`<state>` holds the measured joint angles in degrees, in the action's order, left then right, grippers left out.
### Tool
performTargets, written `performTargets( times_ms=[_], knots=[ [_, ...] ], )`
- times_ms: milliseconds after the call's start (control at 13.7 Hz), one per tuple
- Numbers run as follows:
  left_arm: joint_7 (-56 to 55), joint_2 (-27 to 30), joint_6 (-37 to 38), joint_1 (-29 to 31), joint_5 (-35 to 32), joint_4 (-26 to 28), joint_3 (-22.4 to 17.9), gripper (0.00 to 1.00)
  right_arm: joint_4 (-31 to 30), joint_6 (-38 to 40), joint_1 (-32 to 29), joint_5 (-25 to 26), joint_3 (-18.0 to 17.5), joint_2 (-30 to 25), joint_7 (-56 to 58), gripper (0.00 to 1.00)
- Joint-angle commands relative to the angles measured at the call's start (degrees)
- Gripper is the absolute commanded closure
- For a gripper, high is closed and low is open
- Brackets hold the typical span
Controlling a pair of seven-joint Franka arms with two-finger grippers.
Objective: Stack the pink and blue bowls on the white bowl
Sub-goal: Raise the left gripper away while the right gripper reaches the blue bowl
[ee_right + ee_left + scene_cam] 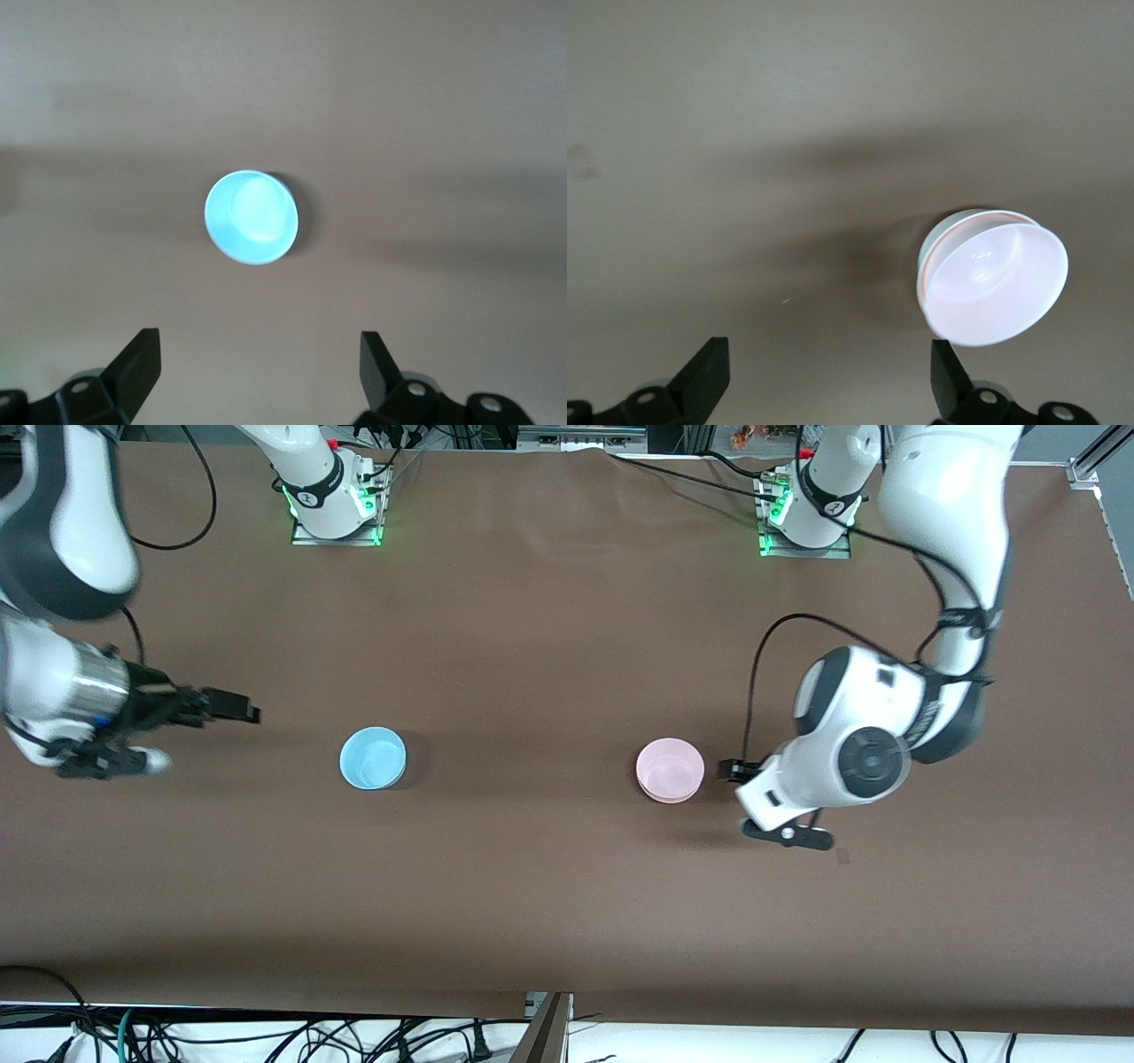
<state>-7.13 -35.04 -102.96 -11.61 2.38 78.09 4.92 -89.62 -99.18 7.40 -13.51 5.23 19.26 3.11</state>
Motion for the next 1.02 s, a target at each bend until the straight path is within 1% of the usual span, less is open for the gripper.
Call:
performTargets(
  times_ms=[0,73,146,218,364,437,582,655,728,874,946],
  knots=[
    [2.47,6.45,2.85,4.55,-0.88,0.93,-0.35,0.00,-11.57,-14.65,5.94,3.39,-0.04,1.66,-0.56,0.01],
    [3.16,9.61,8.16,6.05,-0.97,0.93,-0.35,0.00,-18.94,-25.34,7.53,4.27,0.05,1.75,-0.65,0.01],
    [3.52,11.29,12.30,6.07,-1.32,0.84,-0.44,0.00,-20.40,-29.19,7.37,4.28,0.22,2.88,-0.56,0.01],
    [3.61,13.22,16.00,6.07,-2.72,0.58,-0.44,0.00,-20.33,-30.96,7.28,4.80,0.31,4.98,-0.30,0.01],
    [3.61,17.26,18.23,7.90,-3.08,-1.43,-0.44,0.00,-20.50,-32.91,7.37,8.83,0.40,7.54,-0.56,0.01],
    [3.61,19.02,19.37,8.52,-3.08,-1.62,-0.44,0.00,-20.51,-33.61,7.46,8.94,0.40,8.42,-0.65,0.01],
    [3.87,21.75,21.91,9.75,-3.17,-1.71,-0.61,0.00,-20.51,-38.69,7.46,8.94,0.31,10.87,-0.65,0.01],
    [4.83,22.90,23.23,12.11,-2.47,-1.10,-0.35,0.00,-20.42,-39.93,7.63,8.94,0.31,11.76,-0.65,0.01],
    [7.19,23.17,23.77,13.44,-2.47,-1.10,-0.09,0.00,-20.42,-40.64,7.81,8.85,0.22,12.12,-0.73,0.01],
    [8.09,23.17,23.77,13.63,-2.64,-1.18,-0.09,0.00,-20.42,-40.48,7.81,8.67,0.22,12.12,-2.22,0.02],
    [8.01,23.09,23.77,13.63,-3.08,-1.10,0.09,0.00,-20.42,-40.47,7.81,8.68,0.22,12.12,-3.80,0.07]
  ],
)
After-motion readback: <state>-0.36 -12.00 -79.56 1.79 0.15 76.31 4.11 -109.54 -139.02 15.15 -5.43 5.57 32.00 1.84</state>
